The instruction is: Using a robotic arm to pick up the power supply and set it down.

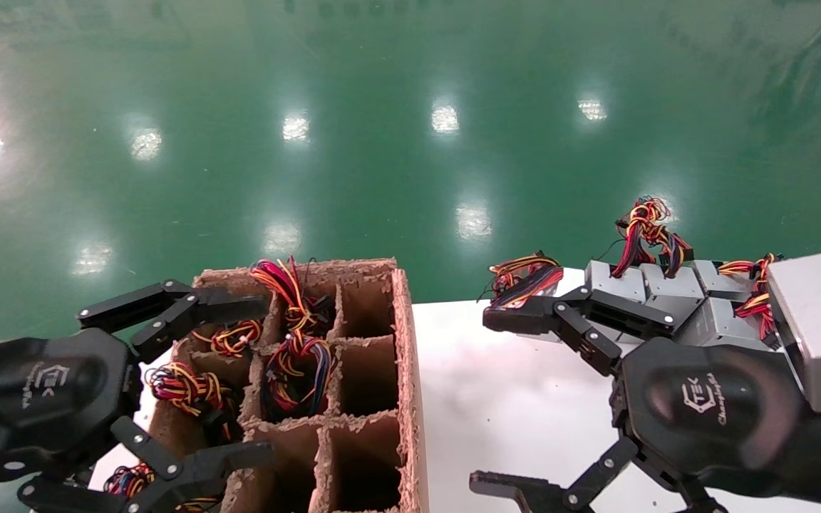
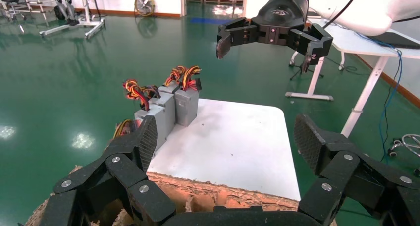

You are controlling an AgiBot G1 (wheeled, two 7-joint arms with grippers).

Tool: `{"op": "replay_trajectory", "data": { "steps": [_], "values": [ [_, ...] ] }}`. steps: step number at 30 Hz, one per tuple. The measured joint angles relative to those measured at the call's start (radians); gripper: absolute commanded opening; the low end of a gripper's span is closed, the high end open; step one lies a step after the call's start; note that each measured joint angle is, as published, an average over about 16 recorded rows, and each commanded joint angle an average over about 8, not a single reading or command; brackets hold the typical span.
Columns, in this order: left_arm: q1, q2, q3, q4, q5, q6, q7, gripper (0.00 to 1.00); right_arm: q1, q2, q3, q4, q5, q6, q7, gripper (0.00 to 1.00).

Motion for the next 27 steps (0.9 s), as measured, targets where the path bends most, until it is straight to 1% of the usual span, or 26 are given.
{"op": "replay_trajectory", "data": {
  "steps": [27],
  "values": [
    [0.000,0.000,0.000,0.000,0.000,0.000,0.000,1.00,0.000,0.000,0.000,0.000,0.000,0.000,0.000,1.00]
  ]
}}
